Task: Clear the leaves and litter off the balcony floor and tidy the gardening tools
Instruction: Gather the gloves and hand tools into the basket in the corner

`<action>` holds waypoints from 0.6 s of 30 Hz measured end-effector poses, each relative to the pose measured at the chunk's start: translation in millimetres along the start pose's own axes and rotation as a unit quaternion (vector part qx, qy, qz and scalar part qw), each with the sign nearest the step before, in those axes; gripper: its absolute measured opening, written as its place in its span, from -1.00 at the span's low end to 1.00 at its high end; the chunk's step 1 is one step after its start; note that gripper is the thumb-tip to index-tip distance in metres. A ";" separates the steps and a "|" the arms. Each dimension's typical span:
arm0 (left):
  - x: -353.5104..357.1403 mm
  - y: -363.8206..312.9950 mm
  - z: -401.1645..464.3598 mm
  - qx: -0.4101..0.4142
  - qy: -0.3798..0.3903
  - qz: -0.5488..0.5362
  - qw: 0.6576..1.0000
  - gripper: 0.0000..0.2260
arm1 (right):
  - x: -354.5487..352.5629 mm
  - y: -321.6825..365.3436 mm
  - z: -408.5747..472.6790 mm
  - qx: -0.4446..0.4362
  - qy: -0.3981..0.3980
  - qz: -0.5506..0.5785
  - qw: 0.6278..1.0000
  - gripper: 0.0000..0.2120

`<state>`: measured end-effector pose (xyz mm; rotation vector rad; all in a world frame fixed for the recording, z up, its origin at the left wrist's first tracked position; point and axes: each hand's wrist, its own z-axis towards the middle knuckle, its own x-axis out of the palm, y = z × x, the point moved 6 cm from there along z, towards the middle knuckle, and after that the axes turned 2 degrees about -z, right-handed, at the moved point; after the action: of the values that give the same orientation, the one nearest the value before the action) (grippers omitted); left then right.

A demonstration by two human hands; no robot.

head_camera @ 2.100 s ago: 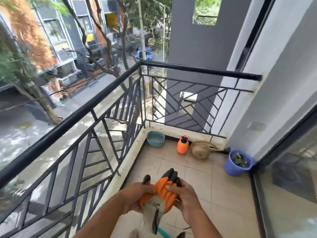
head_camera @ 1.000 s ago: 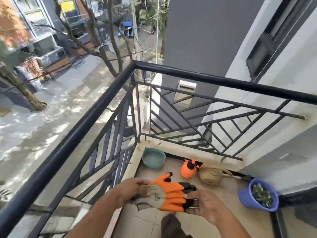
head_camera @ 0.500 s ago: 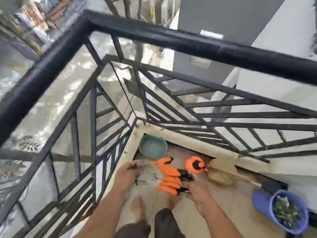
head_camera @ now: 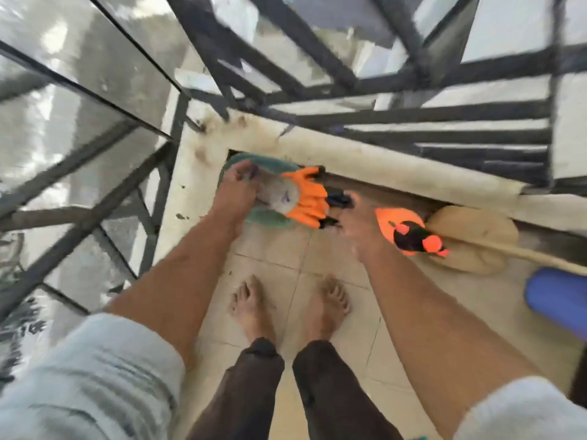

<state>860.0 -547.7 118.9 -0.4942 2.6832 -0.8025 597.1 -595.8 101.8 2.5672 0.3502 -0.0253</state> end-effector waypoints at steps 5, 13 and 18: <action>31.0 75.2 28.0 -0.052 0.031 -0.015 0.998 -0.65 | -1.3 -74.2 121.1 0.005 -0.042 -0.039 0.998 -0.71; 22.3 133.5 -43.5 -0.170 0.018 -0.062 0.983 -0.71 | 0.1 -77.6 89.2 0.078 -0.075 0.053 0.993 -0.44; 17.8 76.3 -77.1 -0.158 0.039 -0.053 0.985 -0.72 | -6.7 -53.1 38.2 0.113 -0.080 0.059 0.989 -0.30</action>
<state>797.1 -458.8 133.8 -0.6978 2.8934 -0.4272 579.2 -573.9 42.4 2.7815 0.1412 -0.2404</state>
